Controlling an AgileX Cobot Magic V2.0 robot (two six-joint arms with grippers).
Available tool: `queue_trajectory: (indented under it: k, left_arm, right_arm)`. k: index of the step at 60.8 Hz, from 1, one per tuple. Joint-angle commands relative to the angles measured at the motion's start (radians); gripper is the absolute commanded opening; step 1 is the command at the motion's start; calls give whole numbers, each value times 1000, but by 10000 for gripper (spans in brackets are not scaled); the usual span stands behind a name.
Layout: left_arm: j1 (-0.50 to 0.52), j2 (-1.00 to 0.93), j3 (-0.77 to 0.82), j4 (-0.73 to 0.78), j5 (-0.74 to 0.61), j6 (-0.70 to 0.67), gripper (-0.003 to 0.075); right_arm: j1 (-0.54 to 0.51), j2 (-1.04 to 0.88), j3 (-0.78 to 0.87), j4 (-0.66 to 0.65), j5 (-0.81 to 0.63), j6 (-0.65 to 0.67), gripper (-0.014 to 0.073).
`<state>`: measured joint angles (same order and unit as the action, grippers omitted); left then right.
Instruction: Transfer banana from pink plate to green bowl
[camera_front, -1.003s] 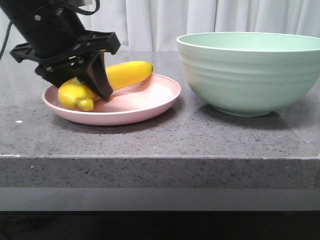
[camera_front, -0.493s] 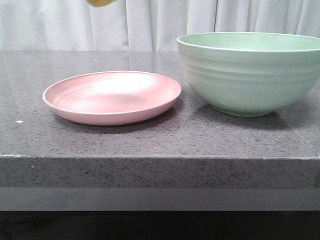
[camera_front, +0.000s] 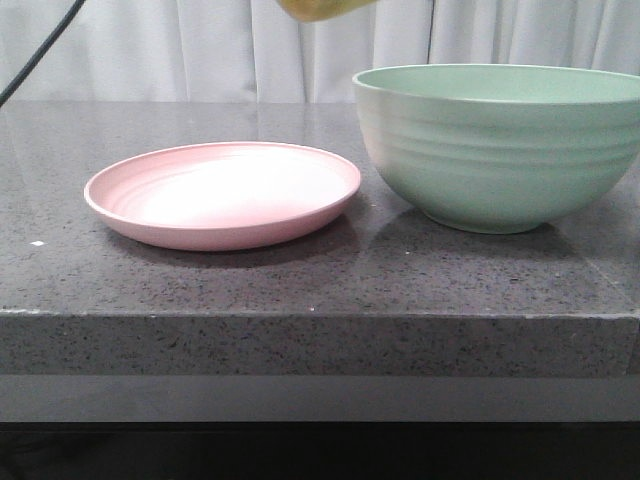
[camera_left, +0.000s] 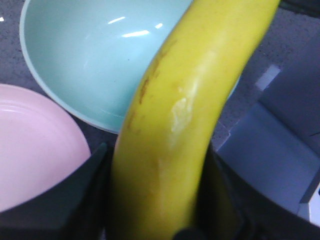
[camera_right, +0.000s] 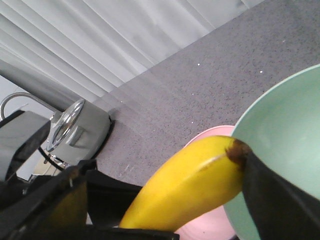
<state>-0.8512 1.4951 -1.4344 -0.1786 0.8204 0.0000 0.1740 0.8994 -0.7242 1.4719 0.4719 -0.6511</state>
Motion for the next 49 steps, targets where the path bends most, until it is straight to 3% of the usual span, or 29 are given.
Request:
queue_trajectory:
  k: [1,27,31,42,46,49]
  left_arm:
    - [-9,-46,-33,-18,-61,5,-20]
    - [-9,-46,-33,-18,-65,5,-20]
    - [-9,-46,-33,-18,-65,5,-20]
    - [-9,-46,-33,-18,-65,9,-2]
    - [-9,-46,-33,-18,-65,9,46]
    - [-9,-46,-33,-18,-65,11,125]
  right_arm:
    - [1,36,-36,134,35,-88,641]
    - [1,185,-38,316,246,-226,613]
    - [1,189,-38,318,258,-226,552]
    - [1,190,-38,318,269,-228,255]
    - [1,190,-38,318,269,-228,176]
    - [1,190,-38,318,269,-234,136]
